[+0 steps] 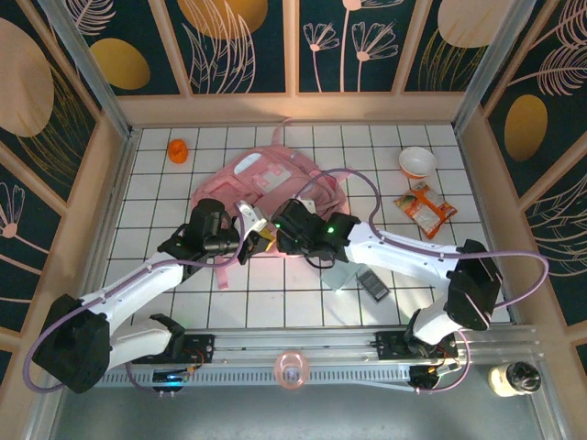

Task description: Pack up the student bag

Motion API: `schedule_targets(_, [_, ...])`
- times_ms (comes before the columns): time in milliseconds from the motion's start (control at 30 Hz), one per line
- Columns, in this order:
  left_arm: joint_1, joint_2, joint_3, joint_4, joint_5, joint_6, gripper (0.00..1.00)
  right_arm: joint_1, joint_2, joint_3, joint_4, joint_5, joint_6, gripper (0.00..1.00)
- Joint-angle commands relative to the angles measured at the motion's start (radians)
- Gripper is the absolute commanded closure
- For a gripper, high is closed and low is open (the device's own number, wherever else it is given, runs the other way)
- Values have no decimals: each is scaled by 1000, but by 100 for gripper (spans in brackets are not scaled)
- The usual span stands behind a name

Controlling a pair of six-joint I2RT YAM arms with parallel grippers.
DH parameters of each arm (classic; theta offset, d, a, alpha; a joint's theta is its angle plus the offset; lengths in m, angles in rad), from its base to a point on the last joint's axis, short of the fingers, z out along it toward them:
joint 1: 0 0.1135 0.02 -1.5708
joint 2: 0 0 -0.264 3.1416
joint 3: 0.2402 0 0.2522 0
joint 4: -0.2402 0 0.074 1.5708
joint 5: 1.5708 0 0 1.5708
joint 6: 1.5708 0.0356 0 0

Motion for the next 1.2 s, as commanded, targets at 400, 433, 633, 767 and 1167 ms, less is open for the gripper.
schedule_targets(400, [-2,-40,55,88,41,-35,100,-30,22,39,-239,171,106,76])
schedule_targets(433, [-2,-41,55,86,41,-38,100,-31,23,39,-245,173,110,76])
schedule_targets(633, [-1,-46,53,86,39,-39,100,-32,3,9,-190,157,66,81])
schedule_targets(767, [-1,-40,55,94,45,-42,100,-32,-3,7,-112,132,-25,76])
schedule_targets(1167, [-2,-37,43,124,83,-71,100,-149,-278,-240,252,-288,-188,54])
